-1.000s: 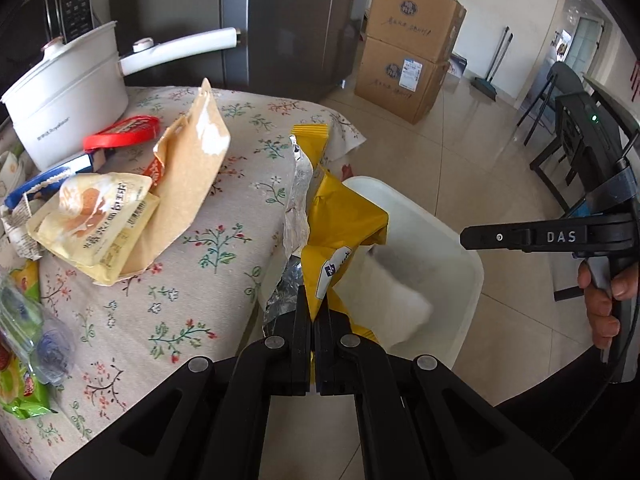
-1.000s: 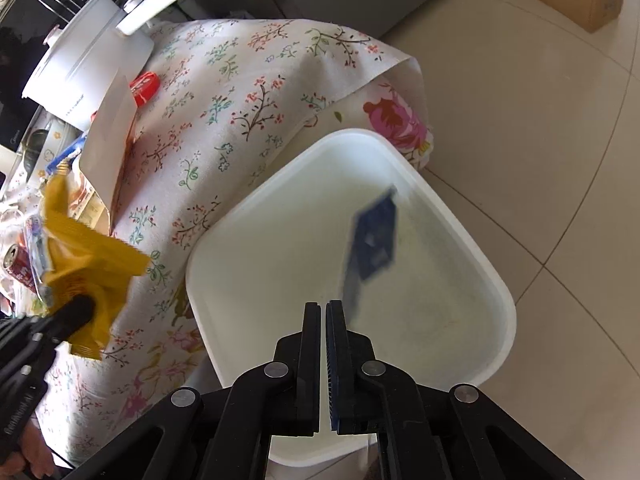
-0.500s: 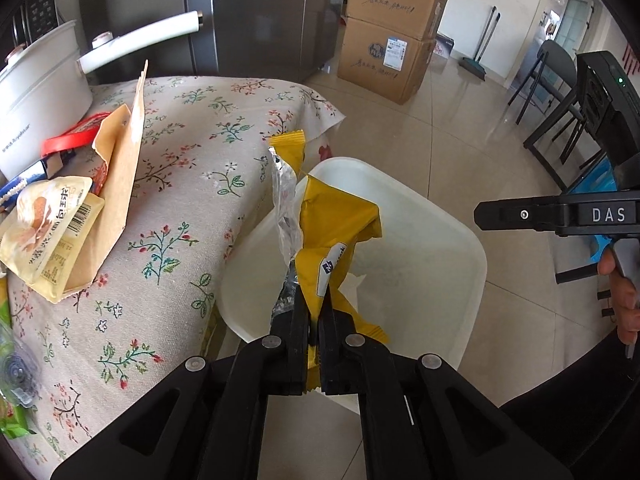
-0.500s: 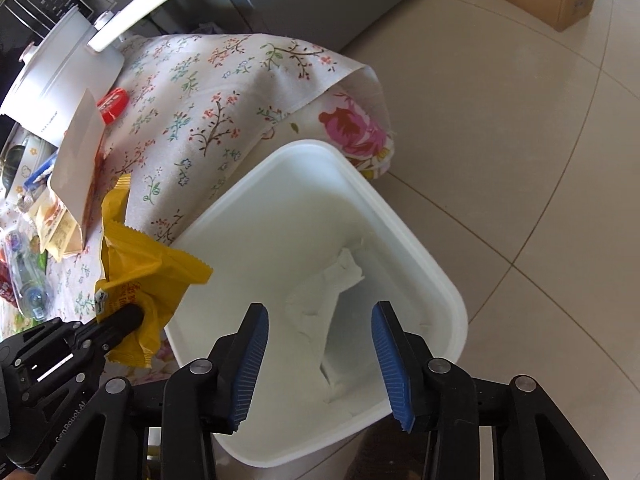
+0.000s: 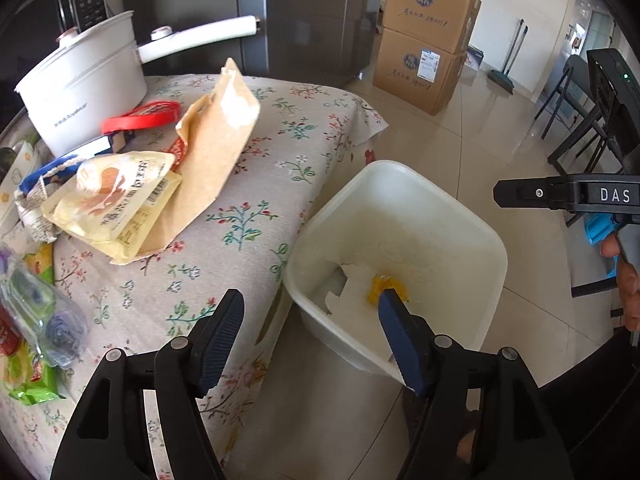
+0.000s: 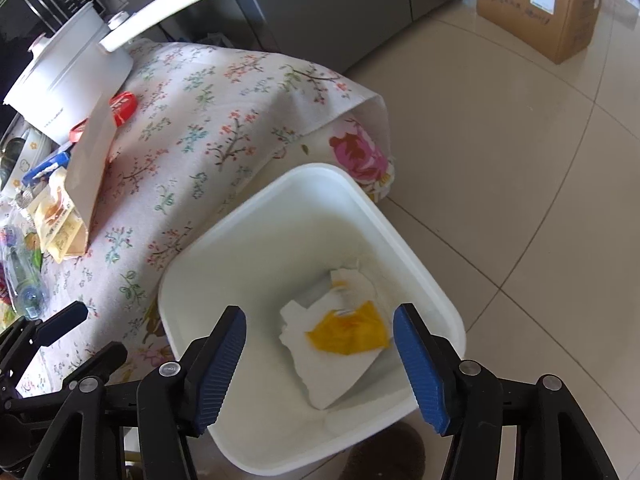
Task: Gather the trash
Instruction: 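Open the left tool to drop the yellow chip bag into the bin, then move the left tool to the red can and close on it, then grasp the cream snack pouch with the right tool while the left tool holds the can, then carry both items to the bin and open the right tool to drop the pouch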
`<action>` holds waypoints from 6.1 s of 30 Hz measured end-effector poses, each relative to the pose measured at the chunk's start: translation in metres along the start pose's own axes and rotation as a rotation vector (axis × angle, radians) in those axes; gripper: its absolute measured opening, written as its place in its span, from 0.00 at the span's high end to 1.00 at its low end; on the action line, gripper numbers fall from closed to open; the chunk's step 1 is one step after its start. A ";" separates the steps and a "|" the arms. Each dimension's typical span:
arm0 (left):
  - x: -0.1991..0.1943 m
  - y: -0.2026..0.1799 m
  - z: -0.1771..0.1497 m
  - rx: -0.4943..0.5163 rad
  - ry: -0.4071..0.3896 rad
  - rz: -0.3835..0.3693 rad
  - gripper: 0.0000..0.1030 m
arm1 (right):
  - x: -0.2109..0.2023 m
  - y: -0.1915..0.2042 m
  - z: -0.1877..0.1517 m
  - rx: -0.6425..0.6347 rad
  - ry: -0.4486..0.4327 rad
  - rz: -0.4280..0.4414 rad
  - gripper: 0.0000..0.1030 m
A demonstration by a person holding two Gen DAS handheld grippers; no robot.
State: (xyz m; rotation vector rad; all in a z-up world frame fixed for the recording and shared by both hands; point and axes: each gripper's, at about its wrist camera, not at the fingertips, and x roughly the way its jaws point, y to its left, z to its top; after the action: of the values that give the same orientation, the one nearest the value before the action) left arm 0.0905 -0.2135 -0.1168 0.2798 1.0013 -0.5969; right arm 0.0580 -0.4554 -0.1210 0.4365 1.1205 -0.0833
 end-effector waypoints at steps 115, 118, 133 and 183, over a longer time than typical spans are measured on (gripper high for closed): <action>-0.119 0.290 -0.075 -0.536 -0.190 0.192 0.44 | 0.176 0.329 0.048 -0.640 0.009 0.014 0.39; -0.121 0.288 -0.075 -0.535 -0.195 0.195 0.44 | 0.174 0.325 0.051 -0.631 0.002 0.018 0.52; -0.141 0.273 -0.078 -0.516 -0.253 0.185 0.44 | 0.098 0.302 0.063 -0.438 -0.048 0.244 0.97; -0.030 -0.028 -0.010 -0.022 -0.100 -0.107 0.44 | 0.029 -0.004 -0.004 0.031 0.157 0.208 0.67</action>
State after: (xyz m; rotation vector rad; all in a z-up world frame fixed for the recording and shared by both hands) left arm 0.0551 -0.2209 -0.0951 0.1761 0.9298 -0.6896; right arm 0.0660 -0.4529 -0.1491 0.5931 1.2227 0.1178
